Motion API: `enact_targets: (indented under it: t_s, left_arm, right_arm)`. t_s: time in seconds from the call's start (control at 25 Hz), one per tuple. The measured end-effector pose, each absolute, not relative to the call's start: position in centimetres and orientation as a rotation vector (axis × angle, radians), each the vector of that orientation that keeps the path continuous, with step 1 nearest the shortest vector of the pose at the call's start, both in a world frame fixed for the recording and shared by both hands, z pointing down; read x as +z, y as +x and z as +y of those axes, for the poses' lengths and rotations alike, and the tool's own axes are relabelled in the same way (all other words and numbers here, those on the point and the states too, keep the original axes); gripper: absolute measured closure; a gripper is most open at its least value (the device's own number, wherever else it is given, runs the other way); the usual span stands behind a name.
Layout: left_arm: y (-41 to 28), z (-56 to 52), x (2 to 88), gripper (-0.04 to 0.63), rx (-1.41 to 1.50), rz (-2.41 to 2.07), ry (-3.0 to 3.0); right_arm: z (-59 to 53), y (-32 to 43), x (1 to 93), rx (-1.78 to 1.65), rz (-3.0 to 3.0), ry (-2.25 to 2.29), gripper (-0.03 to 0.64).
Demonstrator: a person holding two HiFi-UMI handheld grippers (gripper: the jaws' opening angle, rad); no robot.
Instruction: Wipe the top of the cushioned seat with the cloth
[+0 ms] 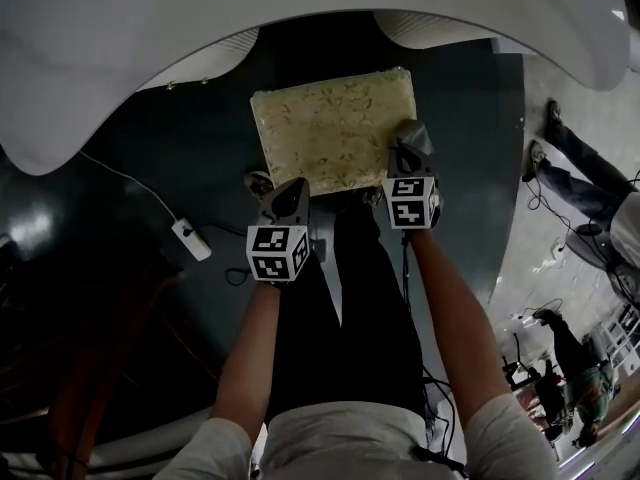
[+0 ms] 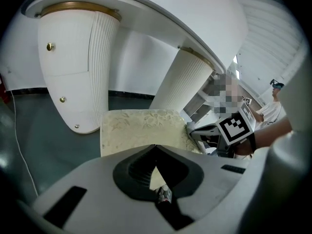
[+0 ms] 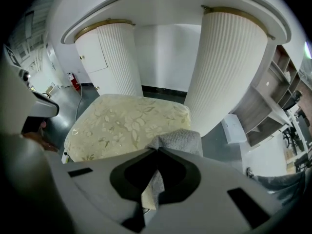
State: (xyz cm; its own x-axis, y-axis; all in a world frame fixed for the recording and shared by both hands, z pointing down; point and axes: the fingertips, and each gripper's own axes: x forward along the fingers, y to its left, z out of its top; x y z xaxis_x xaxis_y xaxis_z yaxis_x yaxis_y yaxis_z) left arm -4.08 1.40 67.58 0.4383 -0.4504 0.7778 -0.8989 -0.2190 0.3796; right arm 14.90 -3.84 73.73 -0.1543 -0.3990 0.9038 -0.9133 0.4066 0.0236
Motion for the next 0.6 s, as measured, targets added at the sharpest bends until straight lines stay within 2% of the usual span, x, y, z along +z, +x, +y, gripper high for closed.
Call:
enact_targets:
  t_s: [0.6]
  left_arm:
    - [-10.9, 2.8, 67.0, 0.581, 0.608, -1.215, 1.764]
  right_arm:
    - [-3.5, 6.2, 72.9, 0.671, -1.801, 1.046, 0.603]
